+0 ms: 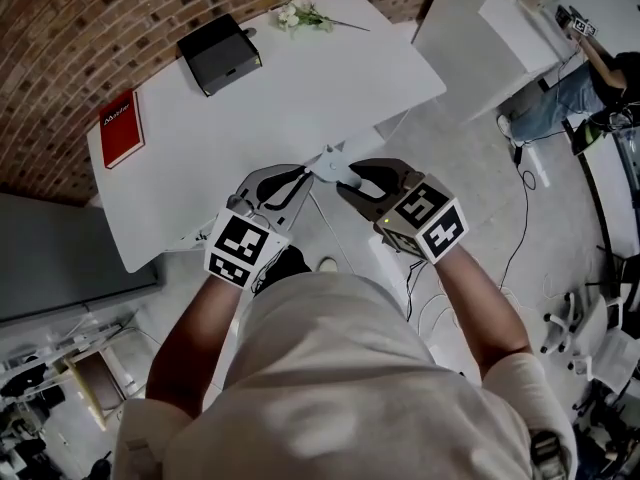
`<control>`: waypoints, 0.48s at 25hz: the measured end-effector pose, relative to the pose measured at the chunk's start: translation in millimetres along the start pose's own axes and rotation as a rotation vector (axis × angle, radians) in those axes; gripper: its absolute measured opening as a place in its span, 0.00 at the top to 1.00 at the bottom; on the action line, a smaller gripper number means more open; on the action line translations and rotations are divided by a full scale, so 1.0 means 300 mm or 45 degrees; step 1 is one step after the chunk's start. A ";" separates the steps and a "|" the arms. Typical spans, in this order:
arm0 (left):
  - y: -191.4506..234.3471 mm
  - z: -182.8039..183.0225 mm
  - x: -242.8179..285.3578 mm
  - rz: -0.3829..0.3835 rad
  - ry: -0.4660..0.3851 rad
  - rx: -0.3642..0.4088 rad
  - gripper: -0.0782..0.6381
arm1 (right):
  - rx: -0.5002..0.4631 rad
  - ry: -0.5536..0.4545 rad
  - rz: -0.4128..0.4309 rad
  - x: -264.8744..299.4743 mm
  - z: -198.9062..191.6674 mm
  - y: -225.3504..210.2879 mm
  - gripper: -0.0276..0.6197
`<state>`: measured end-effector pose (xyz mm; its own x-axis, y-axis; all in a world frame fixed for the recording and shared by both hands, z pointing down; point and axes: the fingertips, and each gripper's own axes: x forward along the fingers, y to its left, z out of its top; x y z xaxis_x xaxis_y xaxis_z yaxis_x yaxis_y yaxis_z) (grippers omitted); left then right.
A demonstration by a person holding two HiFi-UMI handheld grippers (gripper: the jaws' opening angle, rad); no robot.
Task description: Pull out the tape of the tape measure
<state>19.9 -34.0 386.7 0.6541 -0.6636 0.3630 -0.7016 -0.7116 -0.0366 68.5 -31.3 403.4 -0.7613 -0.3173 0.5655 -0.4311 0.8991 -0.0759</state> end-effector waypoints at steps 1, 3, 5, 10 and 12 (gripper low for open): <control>0.000 -0.001 -0.002 0.002 -0.002 -0.001 0.85 | 0.003 -0.003 0.000 -0.001 -0.001 0.002 0.75; -0.001 -0.004 -0.003 0.008 -0.001 -0.002 0.85 | 0.008 -0.006 -0.004 -0.001 -0.003 0.002 0.75; -0.001 -0.005 -0.003 0.018 0.004 -0.006 0.85 | 0.010 0.000 -0.014 0.001 -0.008 -0.001 0.75; -0.005 -0.012 0.002 0.041 0.001 -0.012 0.85 | 0.006 0.000 -0.048 0.004 -0.021 -0.020 0.75; -0.008 -0.011 0.000 0.042 0.002 -0.015 0.85 | 0.012 0.003 -0.073 0.000 -0.030 -0.034 0.75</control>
<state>20.7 -31.7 389.8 0.6301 -0.6864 0.3632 -0.7261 -0.6866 -0.0378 77.1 -37.8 411.5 -0.7338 -0.3677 0.5713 -0.4789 0.8763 -0.0512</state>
